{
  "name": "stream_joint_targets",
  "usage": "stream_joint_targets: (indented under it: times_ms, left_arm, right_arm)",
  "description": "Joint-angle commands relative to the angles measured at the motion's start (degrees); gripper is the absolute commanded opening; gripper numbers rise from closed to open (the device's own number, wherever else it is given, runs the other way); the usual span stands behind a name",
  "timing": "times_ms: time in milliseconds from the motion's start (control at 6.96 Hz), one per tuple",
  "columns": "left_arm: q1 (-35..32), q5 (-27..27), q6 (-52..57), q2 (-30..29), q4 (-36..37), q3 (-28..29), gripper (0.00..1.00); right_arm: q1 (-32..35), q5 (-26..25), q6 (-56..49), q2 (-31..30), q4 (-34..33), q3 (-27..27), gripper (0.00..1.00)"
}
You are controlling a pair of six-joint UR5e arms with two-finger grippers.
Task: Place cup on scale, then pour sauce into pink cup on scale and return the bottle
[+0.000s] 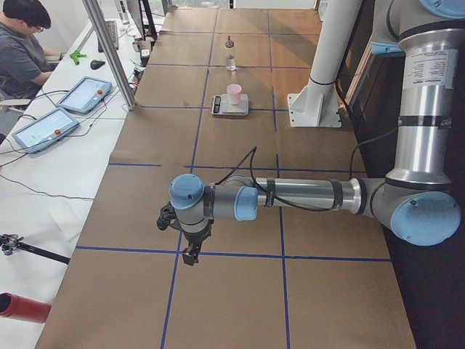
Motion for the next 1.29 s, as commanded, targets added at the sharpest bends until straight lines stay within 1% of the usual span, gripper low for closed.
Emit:
stream_joint_targets:
  times_ms: [0,144,431,718,1149]
  left_arm:
    - [-0.06,-0.33,-10.82,-0.15,-0.3,-0.34,1.0]
    - [-0.06,-0.33,-15.78,-0.41,-0.48,-0.61,1.0]
    - [-0.06,-0.33,-16.0,-0.85,-0.57,-2.27,1.0]
    - [-0.06,-0.33,-16.09,-1.03,-3.1,-2.46,1.0]
    - [-0.06,-0.33,-16.09,-1.03,-3.2,-2.63,1.0]
  right_arm:
    - [0.05,0.06,0.17,0.0,0.0,0.12,1.0]
    - [0.05,0.06,0.26,0.0,-0.09,0.12,1.0]
    - [0.05,0.06,0.52,0.09,-0.09,0.21,1.0]
    - [0.05,0.06,0.52,0.09,-0.09,0.29,1.0]
    - [0.05,0.06,0.52,0.17,-0.09,0.29,1.0]
